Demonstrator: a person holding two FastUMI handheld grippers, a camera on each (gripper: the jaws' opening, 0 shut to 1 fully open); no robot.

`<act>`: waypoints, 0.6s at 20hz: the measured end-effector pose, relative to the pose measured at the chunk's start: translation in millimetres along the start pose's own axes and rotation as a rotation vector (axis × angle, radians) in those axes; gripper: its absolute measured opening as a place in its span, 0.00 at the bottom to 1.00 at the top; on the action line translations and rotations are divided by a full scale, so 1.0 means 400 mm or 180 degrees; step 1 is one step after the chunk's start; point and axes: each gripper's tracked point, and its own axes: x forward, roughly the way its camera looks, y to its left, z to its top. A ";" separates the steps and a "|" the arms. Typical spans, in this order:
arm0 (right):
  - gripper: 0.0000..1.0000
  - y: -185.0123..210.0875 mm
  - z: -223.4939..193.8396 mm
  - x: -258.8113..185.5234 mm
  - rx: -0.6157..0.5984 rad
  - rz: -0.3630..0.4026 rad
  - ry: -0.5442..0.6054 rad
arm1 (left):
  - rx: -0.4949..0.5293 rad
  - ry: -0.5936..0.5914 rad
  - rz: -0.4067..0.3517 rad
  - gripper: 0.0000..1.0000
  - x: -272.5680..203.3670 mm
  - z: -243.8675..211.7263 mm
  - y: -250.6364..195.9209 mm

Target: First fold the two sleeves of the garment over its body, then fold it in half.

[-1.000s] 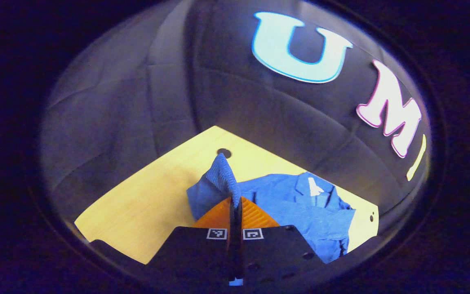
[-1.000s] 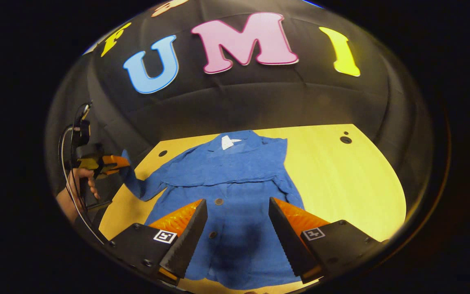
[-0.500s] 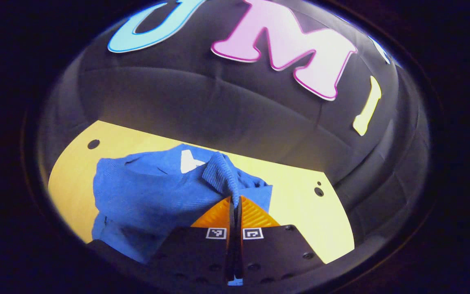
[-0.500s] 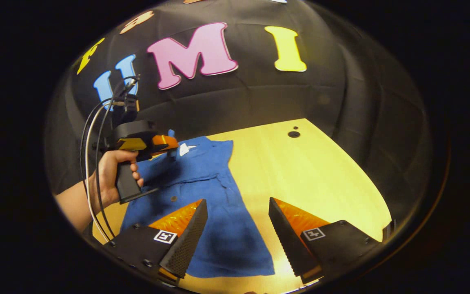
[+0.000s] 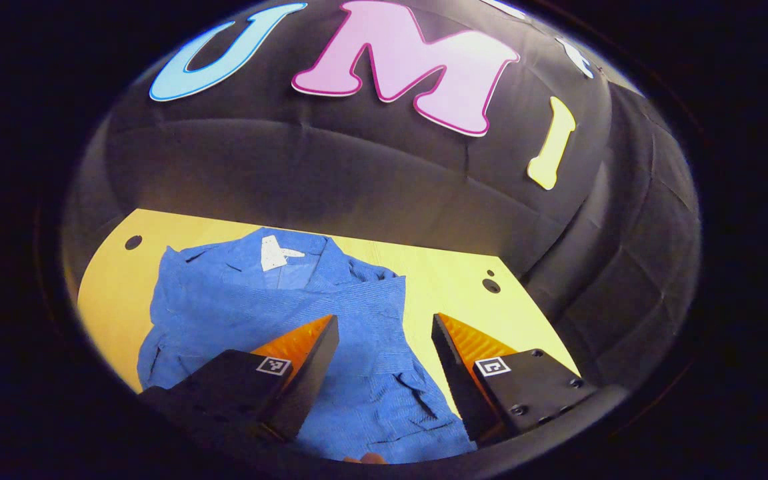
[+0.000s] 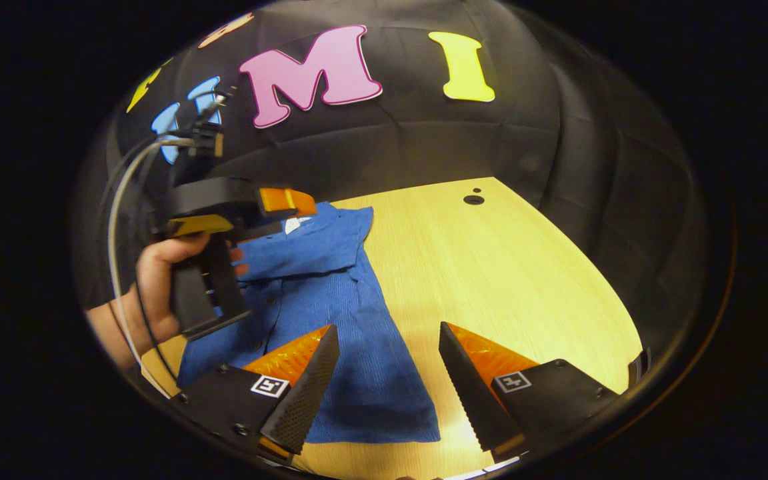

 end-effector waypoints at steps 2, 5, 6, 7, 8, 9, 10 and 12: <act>0.96 -0.002 -0.032 0.011 -0.0116 -0.0020 0.0097 | 0.0073 -0.0026 0.0096 0.83 -0.109 -0.037 0.063; 0.96 -0.020 -0.083 0.019 -0.0249 -0.0067 0.0251 | 0.0258 0.0097 0.0364 0.83 -0.289 -0.145 0.187; 0.96 -0.025 -0.101 0.023 -0.0278 -0.0080 0.0305 | 0.0295 0.0173 0.0471 0.83 -0.347 -0.189 0.232; 0.96 -0.029 -0.118 0.030 -0.0298 -0.0096 0.0363 | 0.0283 0.0267 0.0569 0.83 -0.402 -0.237 0.274; 0.96 -0.035 -0.132 0.034 -0.0322 -0.0108 0.0405 | 0.0257 0.0328 0.0678 0.82 -0.450 -0.283 0.321; 0.96 -0.045 -0.149 0.037 -0.0373 -0.0144 0.0448 | 0.0216 0.0475 0.0784 0.83 -0.494 -0.337 0.366; 0.96 -0.049 -0.167 0.041 -0.0431 -0.0176 0.0508 | 0.0178 0.0610 0.0907 0.83 -0.534 -0.388 0.411; 0.96 -0.057 -0.205 0.046 -0.0502 -0.0217 0.0612 | 0.0117 0.0814 0.1116 0.83 -0.591 -0.482 0.495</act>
